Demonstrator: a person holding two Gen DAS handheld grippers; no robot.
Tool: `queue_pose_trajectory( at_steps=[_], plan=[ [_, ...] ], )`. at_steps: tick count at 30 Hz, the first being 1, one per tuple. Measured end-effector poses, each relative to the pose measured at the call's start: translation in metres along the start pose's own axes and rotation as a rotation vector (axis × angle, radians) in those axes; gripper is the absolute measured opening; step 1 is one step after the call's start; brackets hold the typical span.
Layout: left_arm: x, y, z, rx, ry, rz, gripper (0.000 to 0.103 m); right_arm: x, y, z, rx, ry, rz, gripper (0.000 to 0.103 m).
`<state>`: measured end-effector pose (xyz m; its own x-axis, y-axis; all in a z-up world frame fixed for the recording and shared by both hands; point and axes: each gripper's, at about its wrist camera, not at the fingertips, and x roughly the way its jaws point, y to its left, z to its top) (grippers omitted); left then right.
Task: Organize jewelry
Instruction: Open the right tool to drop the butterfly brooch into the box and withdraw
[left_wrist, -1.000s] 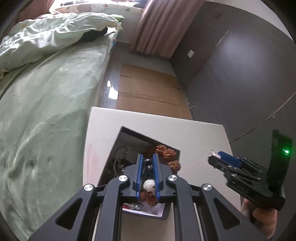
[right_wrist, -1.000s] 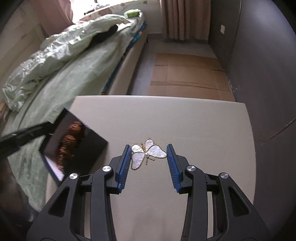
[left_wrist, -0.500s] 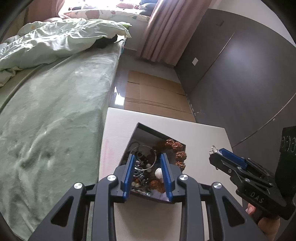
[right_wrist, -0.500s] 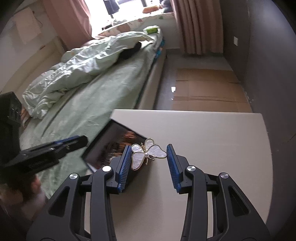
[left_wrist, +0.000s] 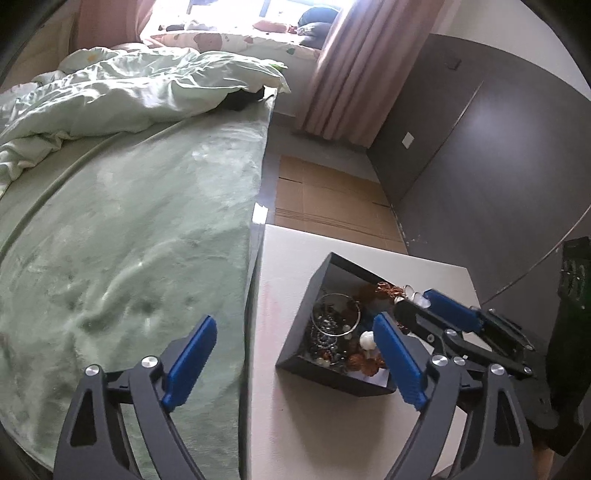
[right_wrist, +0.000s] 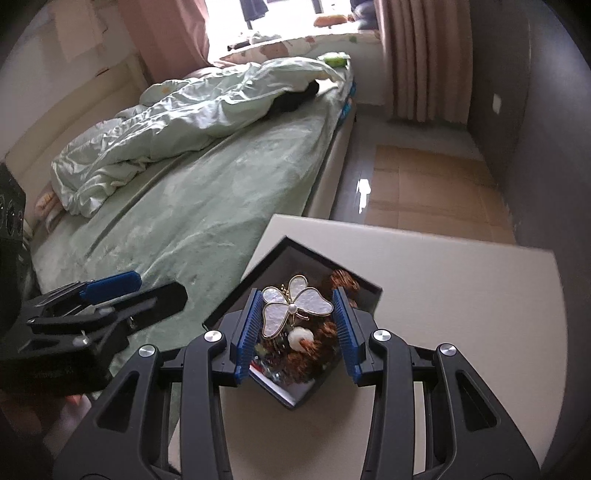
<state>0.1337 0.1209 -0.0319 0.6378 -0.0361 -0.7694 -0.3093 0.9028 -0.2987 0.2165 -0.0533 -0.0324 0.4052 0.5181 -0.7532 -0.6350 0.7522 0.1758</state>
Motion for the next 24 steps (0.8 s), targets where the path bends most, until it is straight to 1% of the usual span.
queue_pose_trajectory(
  at_steps=[1,2,3,4,5,6,10,14,18,20,23,24],
  plan=[
    [-0.002,0.003,0.000,-0.005,-0.004,-0.002,0.089,-0.001,0.003,0.000,-0.013,-0.009,-0.016,0.043],
    [-0.004,0.005,0.000,-0.011,-0.009,-0.007,0.094,-0.002,0.005,0.001,-0.020,-0.013,-0.030,0.046],
    [-0.007,0.007,0.000,-0.020,-0.018,-0.015,0.094,-0.003,0.004,0.000,-0.018,-0.018,-0.041,0.058],
    [-0.009,0.009,0.001,-0.025,-0.024,-0.019,0.094,-0.006,0.002,0.000,-0.009,-0.027,-0.053,0.074],
    [-0.011,0.009,0.001,-0.028,-0.028,-0.021,0.094,-0.010,-0.003,-0.001,0.006,-0.045,-0.060,0.080],
    [-0.014,0.009,0.001,-0.031,-0.035,-0.024,0.094,-0.014,-0.007,-0.002,0.015,-0.059,-0.060,0.083],
    [-0.022,0.007,0.001,-0.036,-0.057,-0.029,0.094,-0.030,-0.022,-0.008,0.054,-0.078,-0.054,0.083],
    [-0.035,-0.004,-0.001,-0.020,-0.088,-0.039,0.094,-0.047,-0.035,-0.012,0.089,-0.087,-0.058,0.084],
    [-0.050,-0.017,-0.004,0.025,-0.122,-0.050,0.095,-0.067,-0.045,-0.018,0.128,-0.103,-0.063,0.087],
    [-0.058,-0.025,-0.006,0.059,-0.133,-0.052,0.095,-0.077,-0.049,-0.022,0.149,-0.111,-0.059,0.091],
    [-0.069,-0.032,-0.012,0.081,-0.147,-0.062,0.095,-0.094,-0.053,-0.028,0.174,-0.122,-0.066,0.092],
    [-0.074,-0.034,-0.016,0.084,-0.155,-0.066,0.095,-0.101,-0.055,-0.030,0.193,-0.123,-0.050,0.092]
  ],
)
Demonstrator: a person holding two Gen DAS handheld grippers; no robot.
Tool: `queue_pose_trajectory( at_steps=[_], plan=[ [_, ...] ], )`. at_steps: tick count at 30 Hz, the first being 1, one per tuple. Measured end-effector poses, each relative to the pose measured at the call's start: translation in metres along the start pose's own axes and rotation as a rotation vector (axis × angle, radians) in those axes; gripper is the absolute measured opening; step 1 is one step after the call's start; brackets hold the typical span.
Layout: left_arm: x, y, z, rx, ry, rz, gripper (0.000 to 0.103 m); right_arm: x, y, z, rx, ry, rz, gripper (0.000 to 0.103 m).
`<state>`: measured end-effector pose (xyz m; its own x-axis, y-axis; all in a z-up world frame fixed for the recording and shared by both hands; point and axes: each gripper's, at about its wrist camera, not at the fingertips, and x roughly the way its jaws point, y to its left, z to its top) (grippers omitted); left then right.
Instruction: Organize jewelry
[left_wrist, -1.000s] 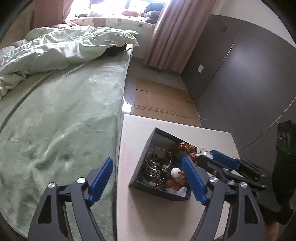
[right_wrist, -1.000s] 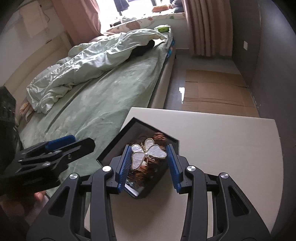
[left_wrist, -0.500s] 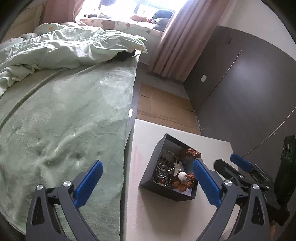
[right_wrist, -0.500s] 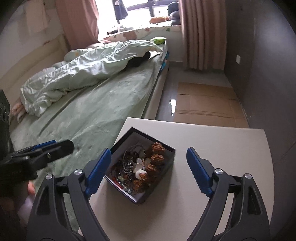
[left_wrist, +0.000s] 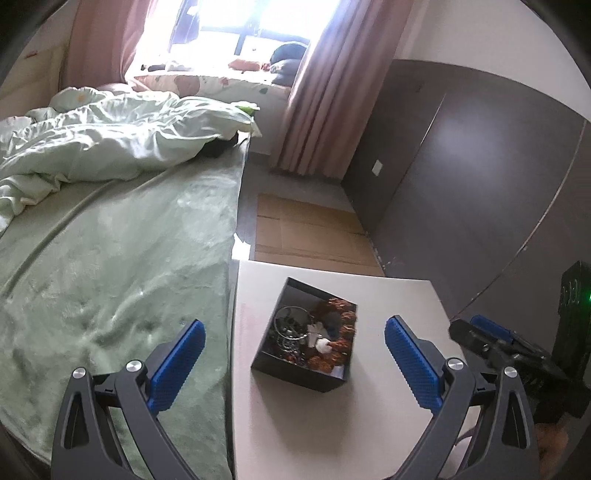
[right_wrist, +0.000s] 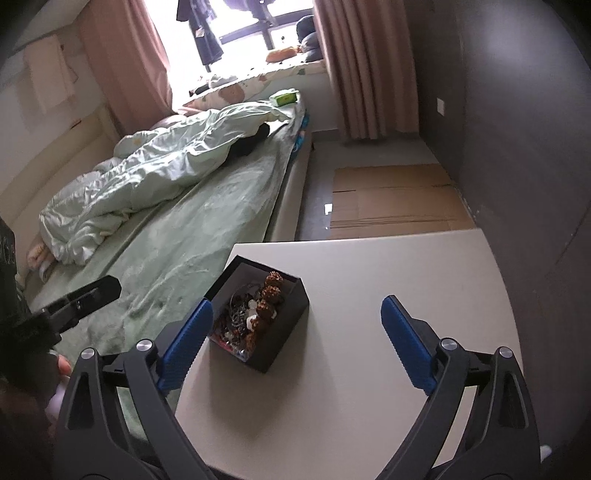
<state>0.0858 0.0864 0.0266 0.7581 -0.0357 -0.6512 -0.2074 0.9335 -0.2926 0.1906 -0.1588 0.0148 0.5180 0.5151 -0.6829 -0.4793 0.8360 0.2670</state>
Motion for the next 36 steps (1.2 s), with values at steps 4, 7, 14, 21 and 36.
queue_pose_trajectory(
  at_steps=[4,7,14,21,36],
  plan=[
    [-0.016,-0.010,-0.009,0.019,-0.014,-0.017,0.095,-0.032,-0.004,-0.002,0.028,-0.032,-0.003,0.095],
    [-0.028,-0.018,-0.018,0.035,-0.027,-0.024,0.095,-0.053,-0.008,-0.008,0.036,-0.060,-0.009,0.097],
    [-0.049,-0.037,-0.038,0.100,-0.066,-0.012,0.095,-0.080,-0.022,-0.034,0.059,-0.075,-0.078,0.098],
    [-0.064,-0.051,-0.053,0.160,-0.095,0.019,0.095,-0.099,-0.019,-0.053,0.057,-0.086,-0.055,0.098],
    [-0.084,-0.062,-0.077,0.227,-0.152,0.012,0.095,-0.106,-0.031,-0.091,0.078,-0.099,-0.078,0.098]
  ],
)
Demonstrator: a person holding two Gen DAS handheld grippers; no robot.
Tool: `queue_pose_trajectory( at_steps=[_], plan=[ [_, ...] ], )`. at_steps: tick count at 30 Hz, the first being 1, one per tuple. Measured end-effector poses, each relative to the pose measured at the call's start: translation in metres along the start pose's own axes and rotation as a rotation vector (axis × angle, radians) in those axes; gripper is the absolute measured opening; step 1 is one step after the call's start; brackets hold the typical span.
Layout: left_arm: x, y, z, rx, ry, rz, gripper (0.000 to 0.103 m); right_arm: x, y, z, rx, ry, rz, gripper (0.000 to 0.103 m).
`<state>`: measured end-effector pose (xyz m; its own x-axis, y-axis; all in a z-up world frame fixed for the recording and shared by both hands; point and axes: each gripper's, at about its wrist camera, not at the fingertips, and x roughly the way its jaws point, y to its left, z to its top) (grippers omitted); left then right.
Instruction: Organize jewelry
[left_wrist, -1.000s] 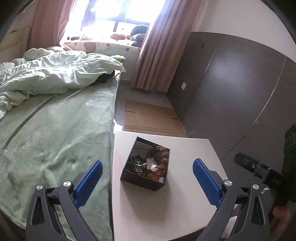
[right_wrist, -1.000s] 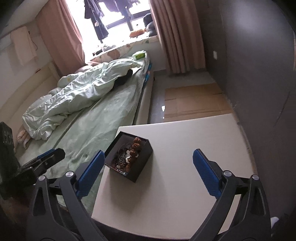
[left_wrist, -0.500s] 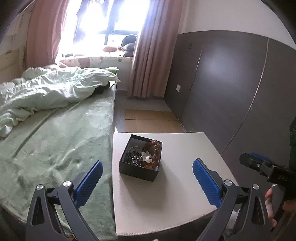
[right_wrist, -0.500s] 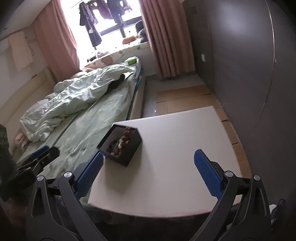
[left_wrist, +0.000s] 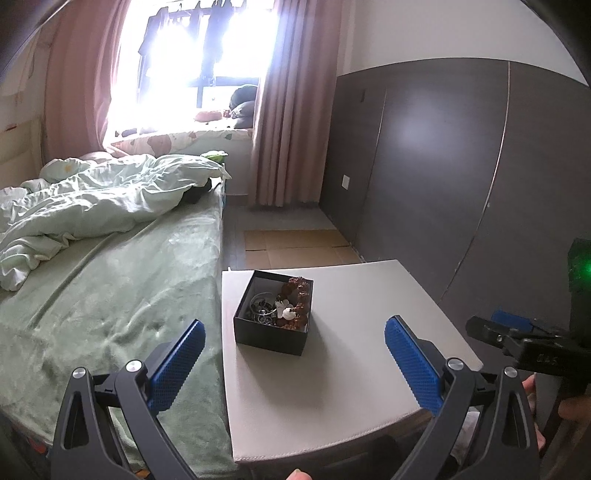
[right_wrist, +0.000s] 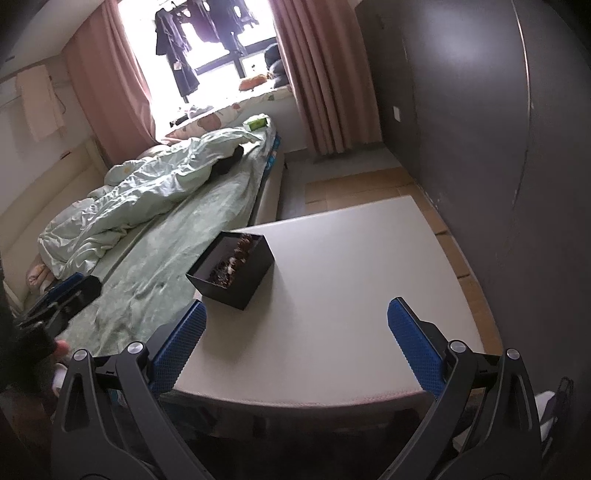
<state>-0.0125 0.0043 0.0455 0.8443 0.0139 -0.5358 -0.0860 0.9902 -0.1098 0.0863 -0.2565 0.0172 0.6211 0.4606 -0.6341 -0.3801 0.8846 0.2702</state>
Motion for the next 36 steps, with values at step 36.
queue_pose_trajectory(
  at_steps=[36],
  plan=[
    [0.000,0.009,0.003,0.005,-0.031,0.019,0.095,0.005,0.003,-0.003,-0.017,-0.007,-0.025,0.098]
  ],
)
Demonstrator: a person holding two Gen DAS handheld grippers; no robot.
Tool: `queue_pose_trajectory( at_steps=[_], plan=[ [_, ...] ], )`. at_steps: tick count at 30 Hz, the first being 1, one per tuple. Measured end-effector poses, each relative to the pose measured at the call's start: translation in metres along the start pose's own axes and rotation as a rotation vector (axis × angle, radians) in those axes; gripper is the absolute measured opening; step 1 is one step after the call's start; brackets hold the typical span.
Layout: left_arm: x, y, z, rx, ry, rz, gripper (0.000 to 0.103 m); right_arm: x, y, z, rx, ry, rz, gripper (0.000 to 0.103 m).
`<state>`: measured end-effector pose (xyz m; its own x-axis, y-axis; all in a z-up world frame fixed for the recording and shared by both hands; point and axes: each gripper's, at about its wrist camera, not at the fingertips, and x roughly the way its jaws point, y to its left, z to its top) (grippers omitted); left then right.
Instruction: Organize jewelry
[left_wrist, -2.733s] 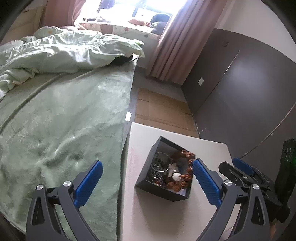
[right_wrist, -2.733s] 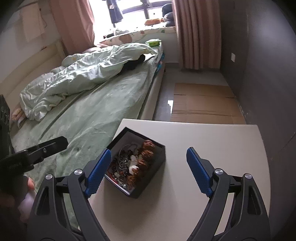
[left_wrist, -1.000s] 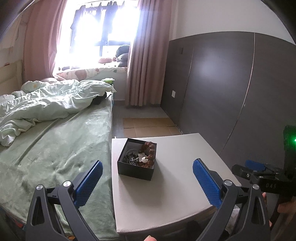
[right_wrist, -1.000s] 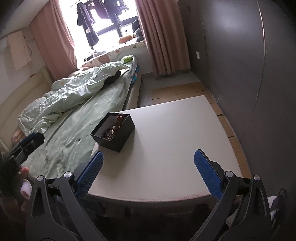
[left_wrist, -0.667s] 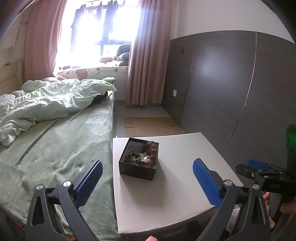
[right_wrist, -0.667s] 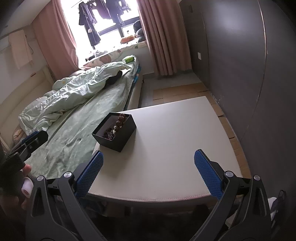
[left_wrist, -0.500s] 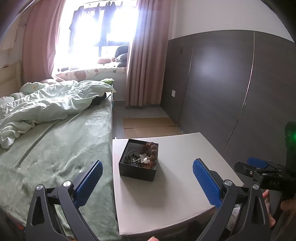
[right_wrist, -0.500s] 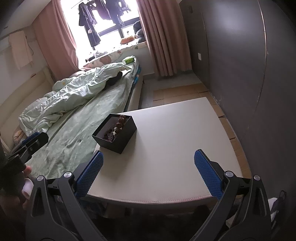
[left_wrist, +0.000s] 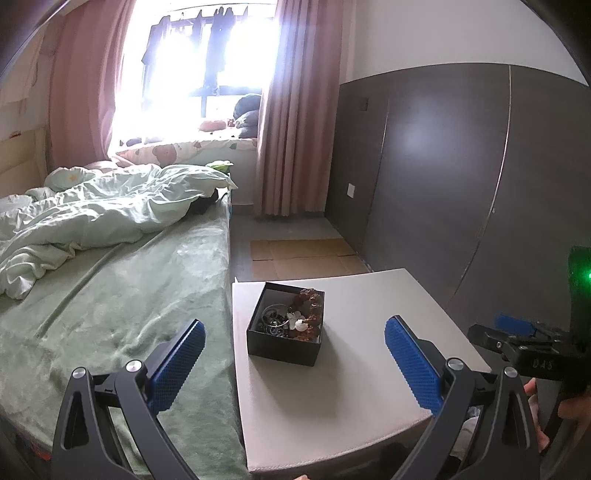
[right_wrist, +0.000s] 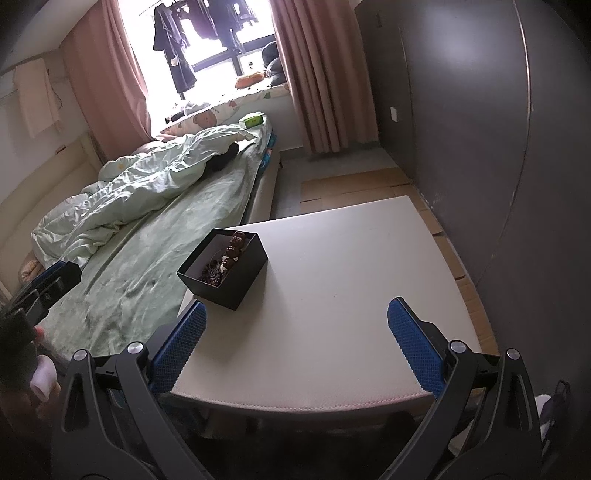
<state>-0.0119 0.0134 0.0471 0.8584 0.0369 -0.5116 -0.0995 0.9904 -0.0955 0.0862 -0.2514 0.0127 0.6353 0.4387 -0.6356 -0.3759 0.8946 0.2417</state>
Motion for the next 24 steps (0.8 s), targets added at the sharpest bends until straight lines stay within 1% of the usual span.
queue_pose_trajectory(
  at_steps=[7,24],
  plan=[
    [-0.0018,0.0005,0.0014,-0.004,-0.005,0.009,0.095,-0.0015,-0.0028,0.0015,0.018,-0.002,0.001,0.098],
    [-0.0069,0.0016,0.0031,-0.011,-0.017,0.010,0.095,-0.0045,-0.0028,0.0047,0.010,-0.002,-0.008,0.098]
  ],
)
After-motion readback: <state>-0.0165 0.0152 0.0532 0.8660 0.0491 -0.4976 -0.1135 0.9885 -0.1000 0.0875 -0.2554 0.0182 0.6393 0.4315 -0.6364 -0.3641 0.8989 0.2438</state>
